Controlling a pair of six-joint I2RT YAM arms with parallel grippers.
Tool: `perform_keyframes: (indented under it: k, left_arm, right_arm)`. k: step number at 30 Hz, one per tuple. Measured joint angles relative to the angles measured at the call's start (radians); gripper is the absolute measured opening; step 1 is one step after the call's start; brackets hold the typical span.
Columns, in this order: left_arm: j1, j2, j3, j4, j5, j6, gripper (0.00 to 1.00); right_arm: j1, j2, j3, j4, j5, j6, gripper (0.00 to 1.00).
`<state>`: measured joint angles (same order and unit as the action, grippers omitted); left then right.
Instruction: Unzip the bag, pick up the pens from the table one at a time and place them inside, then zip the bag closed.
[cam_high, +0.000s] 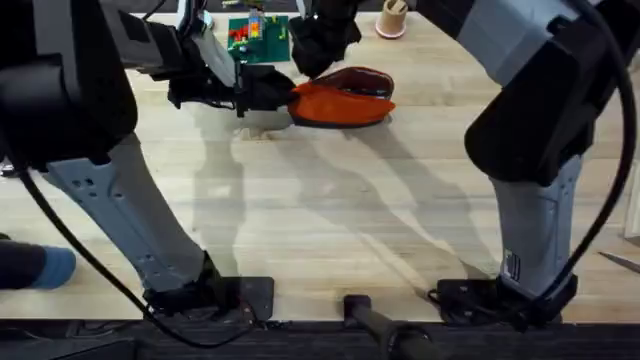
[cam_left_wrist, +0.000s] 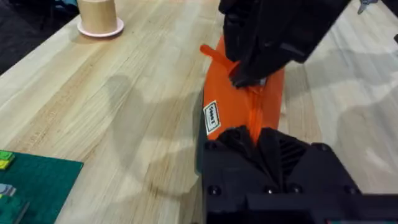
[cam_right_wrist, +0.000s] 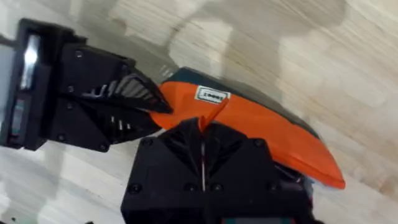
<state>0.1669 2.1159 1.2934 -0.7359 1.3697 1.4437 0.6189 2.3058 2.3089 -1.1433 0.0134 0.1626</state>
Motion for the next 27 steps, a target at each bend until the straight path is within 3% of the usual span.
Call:
perform_keyframes:
  k: [27]
  left_arm:
    - [-0.005,0.000,0.000,0.001,0.003,0.000,0.042]
  right_arm:
    - [-0.070,-0.010,0.008,-0.102,0.009,0.080,0.035]
